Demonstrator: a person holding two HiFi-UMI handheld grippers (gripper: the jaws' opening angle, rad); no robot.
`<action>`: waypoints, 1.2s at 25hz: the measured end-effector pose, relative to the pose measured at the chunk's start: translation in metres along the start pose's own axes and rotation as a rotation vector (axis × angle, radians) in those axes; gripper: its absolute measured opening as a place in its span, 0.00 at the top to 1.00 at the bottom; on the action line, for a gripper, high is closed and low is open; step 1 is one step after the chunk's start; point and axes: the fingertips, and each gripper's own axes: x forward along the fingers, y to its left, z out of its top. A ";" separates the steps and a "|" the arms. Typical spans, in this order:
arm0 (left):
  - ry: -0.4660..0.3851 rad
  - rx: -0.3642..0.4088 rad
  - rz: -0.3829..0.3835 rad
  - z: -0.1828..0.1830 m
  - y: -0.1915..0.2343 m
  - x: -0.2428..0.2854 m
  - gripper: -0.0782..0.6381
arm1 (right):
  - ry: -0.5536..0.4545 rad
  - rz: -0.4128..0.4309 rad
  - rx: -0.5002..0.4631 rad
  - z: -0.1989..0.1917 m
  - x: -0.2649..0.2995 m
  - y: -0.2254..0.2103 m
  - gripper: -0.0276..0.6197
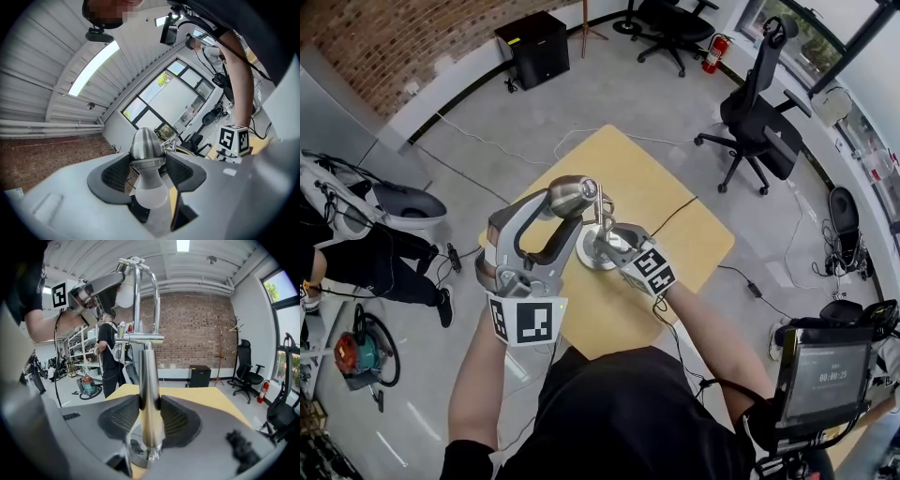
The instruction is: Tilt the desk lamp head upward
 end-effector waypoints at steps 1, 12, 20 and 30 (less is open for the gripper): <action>-0.003 0.020 -0.004 0.003 -0.002 0.001 0.54 | -0.001 0.001 -0.001 0.000 0.000 0.000 0.74; -0.032 0.133 -0.043 0.021 -0.016 0.018 0.54 | 0.001 -0.005 0.004 -0.003 0.000 -0.003 0.74; -0.033 0.162 -0.051 0.029 -0.020 0.025 0.54 | -0.003 -0.005 0.010 -0.003 -0.003 -0.005 0.74; -0.057 0.246 -0.060 0.038 -0.031 0.033 0.54 | -0.004 -0.011 0.012 -0.006 -0.002 -0.004 0.74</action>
